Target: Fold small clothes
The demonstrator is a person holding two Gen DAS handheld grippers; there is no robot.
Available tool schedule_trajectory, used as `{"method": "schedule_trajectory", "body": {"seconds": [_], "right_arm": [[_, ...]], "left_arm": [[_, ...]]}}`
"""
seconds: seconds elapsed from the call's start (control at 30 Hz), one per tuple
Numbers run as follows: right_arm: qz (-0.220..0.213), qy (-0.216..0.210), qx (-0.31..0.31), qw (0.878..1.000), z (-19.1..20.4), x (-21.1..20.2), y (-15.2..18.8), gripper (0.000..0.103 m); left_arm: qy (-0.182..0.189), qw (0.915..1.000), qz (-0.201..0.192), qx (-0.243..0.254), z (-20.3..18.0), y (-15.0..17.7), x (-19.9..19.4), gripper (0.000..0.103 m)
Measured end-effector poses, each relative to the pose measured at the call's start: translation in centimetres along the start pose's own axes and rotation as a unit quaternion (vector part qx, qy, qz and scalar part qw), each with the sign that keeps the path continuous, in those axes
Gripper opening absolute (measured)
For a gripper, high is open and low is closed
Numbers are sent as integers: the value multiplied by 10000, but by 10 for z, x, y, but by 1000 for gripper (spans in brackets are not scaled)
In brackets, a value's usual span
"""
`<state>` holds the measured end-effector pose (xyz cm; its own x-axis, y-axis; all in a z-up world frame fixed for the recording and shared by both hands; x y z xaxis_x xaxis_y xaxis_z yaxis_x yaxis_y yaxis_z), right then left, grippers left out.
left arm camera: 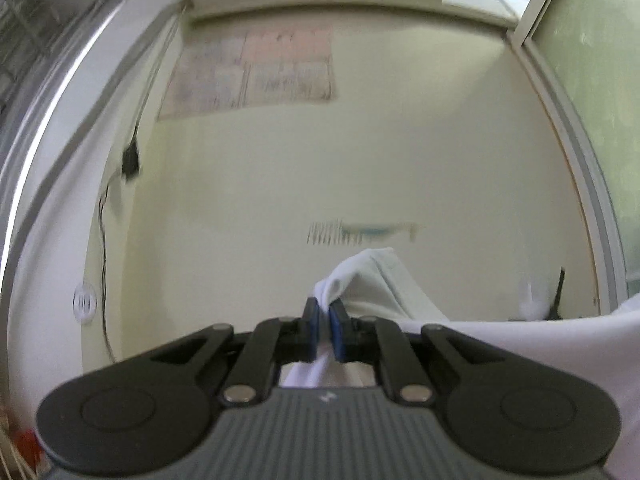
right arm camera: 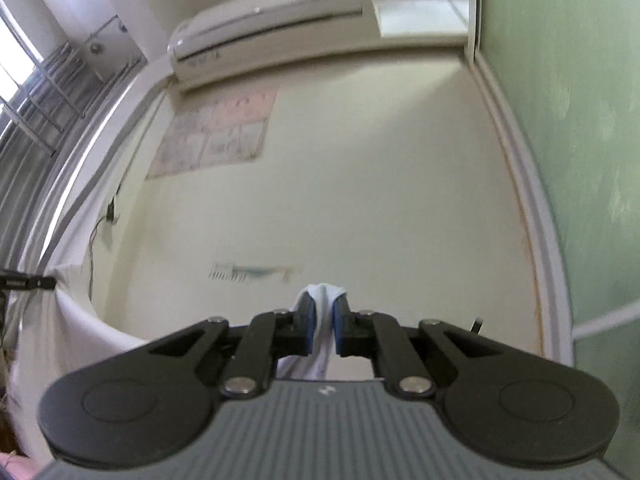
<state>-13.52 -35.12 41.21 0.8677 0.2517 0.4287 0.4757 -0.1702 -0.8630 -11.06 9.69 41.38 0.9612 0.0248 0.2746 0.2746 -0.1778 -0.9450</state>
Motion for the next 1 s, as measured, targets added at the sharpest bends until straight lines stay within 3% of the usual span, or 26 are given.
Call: {"method": "schedule_trajectory", "body": {"seconds": [0.1, 0.2, 0.33, 0.5, 0.57, 0.6, 0.67, 0.73, 0.77, 0.83, 0.9, 0.93, 0.97, 1.0], "right_arm": [[29, 39, 22, 10000, -10, 10, 1, 0], [284, 10, 247, 9993, -27, 25, 30, 0], [1022, -45, 436, 9938, -34, 59, 97, 0], [2205, 42, 701, 9729, -41, 100, 234, 0], [2866, -44, 802, 9547, -33, 106, 301, 0], [3304, -201, 819, 9401, -22, 102, 341, 0], [4397, -721, 710, 8924, 14, 85, 420, 1], [5301, -1139, 424, 8392, 42, 64, 481, 1], [5456, -1285, 375, 8273, 50, 58, 495, 1], [5377, -1465, 621, 8280, 57, 62, 495, 1], [5160, -1607, 1018, 8352, 51, 93, 483, 4], [5058, -1674, 1201, 8377, 54, 107, 481, 24], [5008, -1765, 1349, 8365, 54, 123, 483, 81], [4950, -1802, 1471, 8372, 59, 137, 489, 88]], "left_arm": [[2, 9998, -69, 172, -18, -8, 26, 7], [-9, 9993, 192, 331, -30, 18, 62, 7], [-159, 9947, 917, 428, -35, 91, 125, 7], [-442, 9786, 1922, 583, -28, 222, 198, 7], [-506, 9668, 2353, 858, -29, 290, 213, 7], [-565, 9569, 2641, 1066, -27, 333, 218, 7], [-671, 9337, 3244, 1360, -18, 409, 220, 7], [-760, 9045, 3932, 1465, -4, 482, 215, 7], [-815, 8907, 4233, 1445, 4, 512, 210, 7], [-880, 8764, 4522, 1406, 16, 546, 201, 7], [-884, 8747, 4545, 1429, 25, 557, 194, 7], [-857, 8753, 4540, 1425, 28, 558, 193, 7], [-839, 8756, 4549, 1390, 31, 556, 194, 7], [-754, 8751, 4580, 1373, 27, 547, 206, 7]]}}
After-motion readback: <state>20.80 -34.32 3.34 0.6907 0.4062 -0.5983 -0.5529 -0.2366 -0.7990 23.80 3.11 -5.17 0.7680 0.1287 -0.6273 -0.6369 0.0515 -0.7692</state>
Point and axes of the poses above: each gripper's, at about its wrist camera, not at the fingertips, and x roughly the way its jaws point, z to its left, y to its underside, the point moved 9 cm from there along x, roughly the way its jaws point, and after that the axes turned 13 degrees about -x, right-handed, at the moved point
